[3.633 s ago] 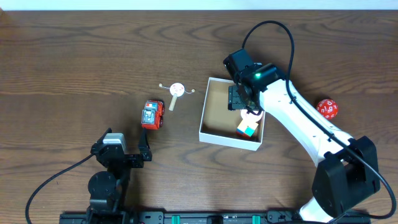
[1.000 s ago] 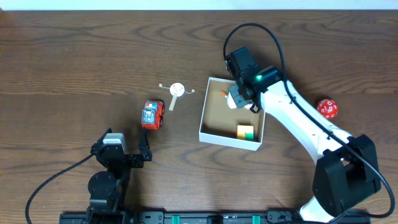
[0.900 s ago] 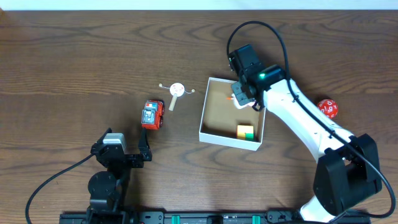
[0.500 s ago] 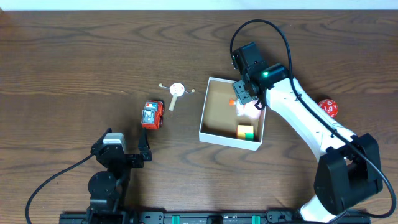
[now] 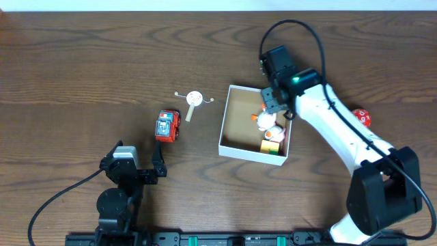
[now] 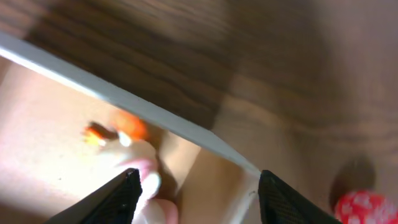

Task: Pack container
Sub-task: 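Release the duck in the box and withdraw the right gripper, then move the right gripper to the red ball and grasp it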

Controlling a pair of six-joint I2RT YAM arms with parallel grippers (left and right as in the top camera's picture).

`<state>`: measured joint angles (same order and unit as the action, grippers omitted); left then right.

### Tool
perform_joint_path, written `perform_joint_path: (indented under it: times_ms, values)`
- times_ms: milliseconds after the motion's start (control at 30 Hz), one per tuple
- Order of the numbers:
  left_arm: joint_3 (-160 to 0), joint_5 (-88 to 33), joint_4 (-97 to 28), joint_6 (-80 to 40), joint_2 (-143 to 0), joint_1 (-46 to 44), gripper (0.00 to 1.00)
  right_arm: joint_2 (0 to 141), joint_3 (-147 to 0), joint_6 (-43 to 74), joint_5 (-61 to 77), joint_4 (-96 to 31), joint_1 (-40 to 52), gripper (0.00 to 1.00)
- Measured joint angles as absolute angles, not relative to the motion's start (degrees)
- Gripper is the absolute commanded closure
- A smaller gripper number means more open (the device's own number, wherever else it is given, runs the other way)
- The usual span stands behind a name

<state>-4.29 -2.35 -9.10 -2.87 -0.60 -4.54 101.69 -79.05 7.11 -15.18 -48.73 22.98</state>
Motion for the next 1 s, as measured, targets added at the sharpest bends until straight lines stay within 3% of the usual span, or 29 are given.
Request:
perform_joint_path:
  times_ms: [233, 433, 767, 1000]
  values:
    - [-4.29, -2.35, -9.10, -2.87, -0.60, -4.54, 0.02, 95.39, -79.09, 14.66, -15.25, -56.31, 12.14, 0.30]
    - [-4.29, -2.35, -9.10, -2.87, -0.62, -4.54, 0.02, 93.49, -79.42, 17.12, -15.38, -58.67, 2.66, 0.01]
    - [-4.29, -2.35, -9.10, -2.87, -0.60, -4.54, 0.02, 93.54, -73.25, 16.93, -12.25, -51.07, -9.63, 0.01]
    - [-4.29, -2.35, -9.10, -2.87, -0.62, -4.54, 0.02, 93.54, -66.28, 12.40, -9.10, -42.19, -12.75, 0.01]
